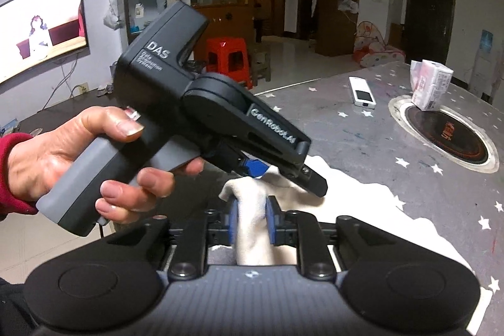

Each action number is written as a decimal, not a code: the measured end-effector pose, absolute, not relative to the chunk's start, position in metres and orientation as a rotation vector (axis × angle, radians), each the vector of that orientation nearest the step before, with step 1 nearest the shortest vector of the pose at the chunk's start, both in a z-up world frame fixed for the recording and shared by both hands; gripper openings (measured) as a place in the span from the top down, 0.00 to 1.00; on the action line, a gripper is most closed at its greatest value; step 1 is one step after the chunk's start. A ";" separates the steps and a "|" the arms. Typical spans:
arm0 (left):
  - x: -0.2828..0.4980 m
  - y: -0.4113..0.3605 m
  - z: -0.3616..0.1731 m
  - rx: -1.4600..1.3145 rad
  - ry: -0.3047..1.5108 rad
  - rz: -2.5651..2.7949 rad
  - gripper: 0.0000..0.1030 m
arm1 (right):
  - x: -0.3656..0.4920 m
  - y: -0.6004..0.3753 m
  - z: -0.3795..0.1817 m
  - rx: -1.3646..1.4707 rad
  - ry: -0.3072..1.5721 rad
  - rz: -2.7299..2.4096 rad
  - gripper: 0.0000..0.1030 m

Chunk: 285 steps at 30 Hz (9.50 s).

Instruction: Fold clothes

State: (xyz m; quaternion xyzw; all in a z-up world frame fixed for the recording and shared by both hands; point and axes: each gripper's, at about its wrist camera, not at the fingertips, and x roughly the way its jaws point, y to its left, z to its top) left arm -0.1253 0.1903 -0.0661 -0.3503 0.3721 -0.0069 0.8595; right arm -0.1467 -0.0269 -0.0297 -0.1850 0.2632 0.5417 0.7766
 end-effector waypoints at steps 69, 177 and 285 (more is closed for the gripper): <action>-0.176 0.107 -0.034 -0.130 0.670 0.010 0.38 | -0.115 -0.091 -0.046 -0.528 0.629 0.924 0.59; -0.171 0.109 -0.049 -0.154 0.709 -0.102 0.48 | -0.092 -0.162 -0.056 -0.288 0.757 0.780 0.63; -0.106 0.170 -0.059 -0.548 0.866 -0.028 0.79 | -0.020 -0.170 -0.071 -0.002 0.774 0.621 0.77</action>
